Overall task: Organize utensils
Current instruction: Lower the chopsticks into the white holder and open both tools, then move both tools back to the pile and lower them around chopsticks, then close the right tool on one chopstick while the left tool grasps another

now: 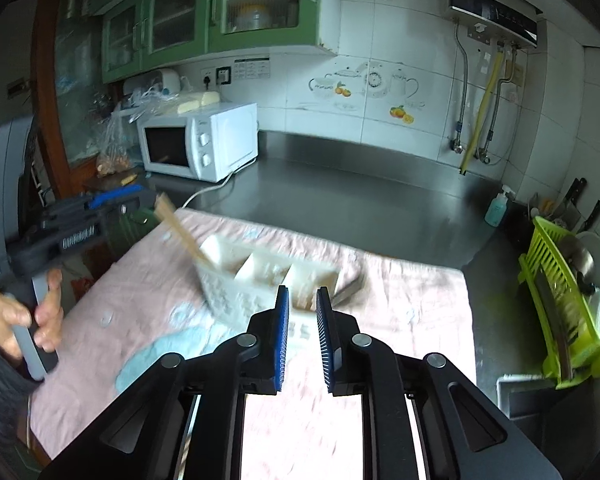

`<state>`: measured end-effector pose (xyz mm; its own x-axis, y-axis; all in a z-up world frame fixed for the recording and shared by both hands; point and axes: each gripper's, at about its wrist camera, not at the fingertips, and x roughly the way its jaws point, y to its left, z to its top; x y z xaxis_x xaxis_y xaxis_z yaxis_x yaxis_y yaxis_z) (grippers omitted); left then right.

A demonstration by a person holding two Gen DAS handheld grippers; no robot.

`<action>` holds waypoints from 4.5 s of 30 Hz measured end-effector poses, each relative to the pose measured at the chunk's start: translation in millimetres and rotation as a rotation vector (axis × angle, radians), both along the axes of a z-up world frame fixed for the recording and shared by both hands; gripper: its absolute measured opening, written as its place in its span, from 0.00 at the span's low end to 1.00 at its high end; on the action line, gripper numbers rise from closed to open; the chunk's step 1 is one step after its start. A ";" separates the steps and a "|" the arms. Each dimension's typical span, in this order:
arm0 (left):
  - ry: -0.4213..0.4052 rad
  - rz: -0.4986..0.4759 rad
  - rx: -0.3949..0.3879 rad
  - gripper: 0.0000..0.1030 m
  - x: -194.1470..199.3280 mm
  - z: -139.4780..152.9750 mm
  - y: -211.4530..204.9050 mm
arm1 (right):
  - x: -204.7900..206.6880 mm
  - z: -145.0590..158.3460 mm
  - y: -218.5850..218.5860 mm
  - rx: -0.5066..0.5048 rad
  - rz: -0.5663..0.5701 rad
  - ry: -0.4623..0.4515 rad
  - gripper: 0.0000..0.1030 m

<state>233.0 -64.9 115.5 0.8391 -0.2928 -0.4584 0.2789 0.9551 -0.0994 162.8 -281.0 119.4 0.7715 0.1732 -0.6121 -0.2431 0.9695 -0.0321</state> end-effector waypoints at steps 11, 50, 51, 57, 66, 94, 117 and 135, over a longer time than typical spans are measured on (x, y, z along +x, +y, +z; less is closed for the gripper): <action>0.049 -0.011 0.036 0.26 -90.0 -54.4 18.2 | -95.2 -112.6 34.6 0.074 0.017 0.129 0.15; 0.430 -0.162 0.050 0.25 -140.7 -222.9 -24.9 | -124.2 -217.0 41.8 0.113 -0.112 0.293 0.07; 0.430 -0.162 0.053 0.25 -140.5 -223.7 -25.6 | -124.6 -217.0 40.5 0.115 -0.113 0.293 0.07; 0.417 -0.147 0.093 0.25 -141.5 -221.9 -30.7 | -128.2 -216.9 36.1 0.117 -0.124 0.287 0.07; 0.403 -0.138 0.144 0.16 -145.9 -223.2 -45.4 | -129.6 -218.2 36.0 0.113 -0.124 0.279 0.08; 0.368 -0.089 0.168 0.05 -146.7 -212.5 -39.8 | -135.8 -205.1 30.3 0.114 -0.130 0.228 0.07; 0.343 -0.132 0.118 0.05 -154.0 -193.7 -27.7 | -140.0 -189.1 22.7 0.140 -0.139 0.211 0.07; 0.409 -0.152 0.179 0.07 -153.7 -223.9 -35.3 | -139.1 -220.0 22.8 0.126 -0.177 0.269 0.07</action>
<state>79.3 -100.1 -108.4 0.5330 -0.2847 -0.7968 0.3894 0.9186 -0.0677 23.7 -258.2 -100.6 0.6100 0.1388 -0.7801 -0.0546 0.9896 0.1333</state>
